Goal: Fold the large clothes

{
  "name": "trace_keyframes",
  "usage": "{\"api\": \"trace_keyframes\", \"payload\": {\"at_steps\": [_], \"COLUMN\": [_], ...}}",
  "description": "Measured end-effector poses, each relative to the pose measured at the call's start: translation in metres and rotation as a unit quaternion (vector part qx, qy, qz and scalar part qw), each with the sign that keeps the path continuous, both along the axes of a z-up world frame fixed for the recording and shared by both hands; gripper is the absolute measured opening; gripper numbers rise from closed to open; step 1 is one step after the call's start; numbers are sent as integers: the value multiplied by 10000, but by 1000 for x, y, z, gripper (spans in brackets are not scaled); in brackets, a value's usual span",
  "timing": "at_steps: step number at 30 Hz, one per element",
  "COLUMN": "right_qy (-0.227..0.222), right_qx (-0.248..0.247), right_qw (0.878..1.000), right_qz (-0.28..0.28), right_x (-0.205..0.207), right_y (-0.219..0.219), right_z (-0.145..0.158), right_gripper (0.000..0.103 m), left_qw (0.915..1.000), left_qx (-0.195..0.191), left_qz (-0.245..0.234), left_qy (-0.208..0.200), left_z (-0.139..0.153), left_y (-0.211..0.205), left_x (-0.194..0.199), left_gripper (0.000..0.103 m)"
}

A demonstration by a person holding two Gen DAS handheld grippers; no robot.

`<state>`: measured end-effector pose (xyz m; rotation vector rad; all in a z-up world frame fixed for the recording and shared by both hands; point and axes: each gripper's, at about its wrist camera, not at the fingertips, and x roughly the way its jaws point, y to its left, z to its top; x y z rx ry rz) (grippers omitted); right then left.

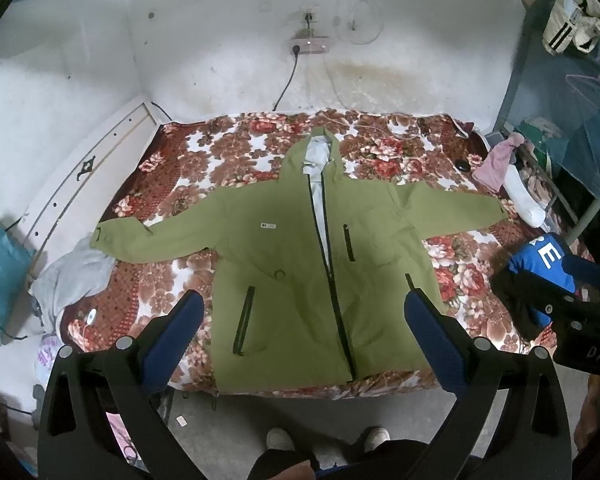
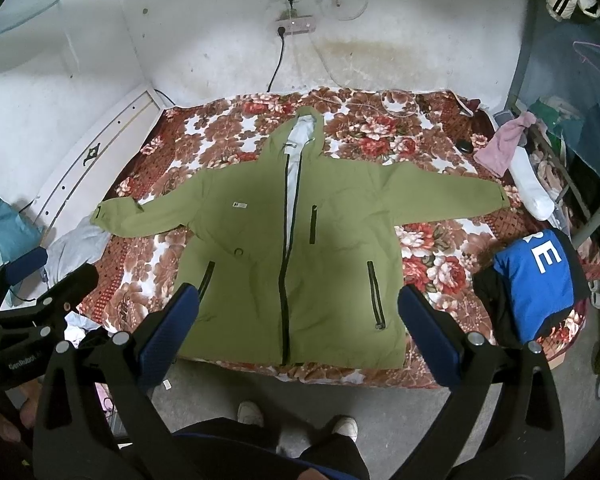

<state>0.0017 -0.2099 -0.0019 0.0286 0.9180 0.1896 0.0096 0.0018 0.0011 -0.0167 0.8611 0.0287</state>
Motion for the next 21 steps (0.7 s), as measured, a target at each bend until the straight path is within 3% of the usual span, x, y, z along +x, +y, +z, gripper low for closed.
{"api": "trace_keyframes", "payload": {"at_steps": [21], "right_qy": [41], "right_qx": [-26], "right_qw": [10000], "right_qz": [-53], "right_x": [11], "right_y": [-12], "right_z": [-1], "right_gripper": [98], "left_qw": [10000], "left_qx": [10], "left_qz": [-40], "left_qy": [17], "left_z": [6], "left_y": [-9], "left_x": [6], "left_gripper": [98]}}
